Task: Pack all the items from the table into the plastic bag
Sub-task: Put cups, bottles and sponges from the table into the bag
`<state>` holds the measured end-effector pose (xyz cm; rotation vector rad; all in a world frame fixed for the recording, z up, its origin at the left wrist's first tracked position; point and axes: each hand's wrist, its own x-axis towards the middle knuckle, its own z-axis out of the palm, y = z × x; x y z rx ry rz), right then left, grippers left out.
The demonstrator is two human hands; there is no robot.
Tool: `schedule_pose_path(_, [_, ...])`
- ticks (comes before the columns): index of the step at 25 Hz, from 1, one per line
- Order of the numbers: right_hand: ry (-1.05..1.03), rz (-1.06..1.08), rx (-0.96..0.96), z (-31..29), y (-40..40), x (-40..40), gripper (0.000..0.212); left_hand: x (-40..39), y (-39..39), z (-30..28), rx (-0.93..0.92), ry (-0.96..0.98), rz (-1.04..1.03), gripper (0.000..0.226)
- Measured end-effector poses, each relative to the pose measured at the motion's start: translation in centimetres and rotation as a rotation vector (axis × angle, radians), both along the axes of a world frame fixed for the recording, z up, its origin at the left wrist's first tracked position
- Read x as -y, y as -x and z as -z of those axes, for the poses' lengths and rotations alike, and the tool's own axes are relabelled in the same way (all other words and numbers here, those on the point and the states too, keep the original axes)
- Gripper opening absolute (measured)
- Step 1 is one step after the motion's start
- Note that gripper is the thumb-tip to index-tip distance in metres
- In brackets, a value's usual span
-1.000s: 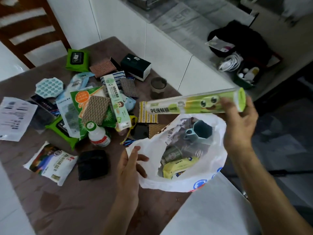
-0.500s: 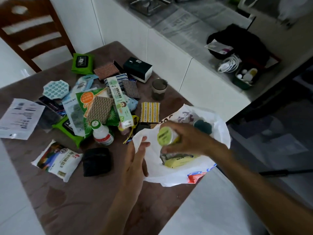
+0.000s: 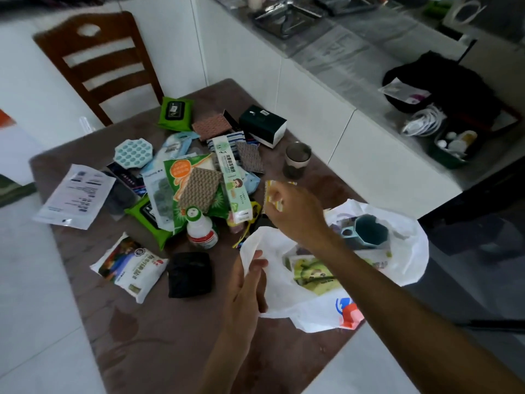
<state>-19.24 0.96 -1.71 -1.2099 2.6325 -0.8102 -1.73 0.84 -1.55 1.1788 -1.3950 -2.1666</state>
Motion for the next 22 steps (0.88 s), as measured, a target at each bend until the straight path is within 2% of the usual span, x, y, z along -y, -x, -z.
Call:
schedule_pose_path(4, [-0.485,0.075,0.197,5.5,-0.8,8.3,0.073,0.6,0.0,0.8,0.06,0.057,-0.01,0.032])
schedule_pose_path(6, [-0.527,0.133,0.155,7.4,-1.3,9.9,0.079,1.1,0.0,1.3,0.085,0.05,-0.044,0.031])
schedule_pose_path(8, [-0.4,0.197,0.232,7.3,-0.9,9.6,0.077,1.2,-0.2,1.7,0.088,0.05,-0.047,0.027])
schedule_pose_path(9, [-0.264,0.25,0.326,6.5,-0.3,8.8,0.071,1.3,-0.4,1.7,0.077,0.063,-0.048,0.023])
schedule_pose_path(11, [0.126,0.375,0.515,3.7,1.0,5.7,0.053,1.6,-0.8,2.1,0.051,0.08,-0.088,0.019])
schedule_pose_path(13, [0.542,0.451,0.615,-0.1,1.6,1.1,0.041,1.8,-0.8,2.5,0.05,0.111,-0.123,0.019])
schedule_pose_path(16, [1.036,0.448,0.609,-6.0,2.1,-7.4,0.047,1.2,-0.6,2.8,0.081,0.194,-0.135,0.021])
schedule_pose_path(18, [1.122,0.325,0.519,-8.4,2.8,-11.9,0.048,0.9,-0.8,2.6,0.093,0.252,-0.103,0.021])
schedule_pose_path(22, [0.768,0.027,0.385,-8.8,3.1,-13.6,0.04,1.1,-0.6,2.2,-0.022,-0.068,-0.063,0.02])
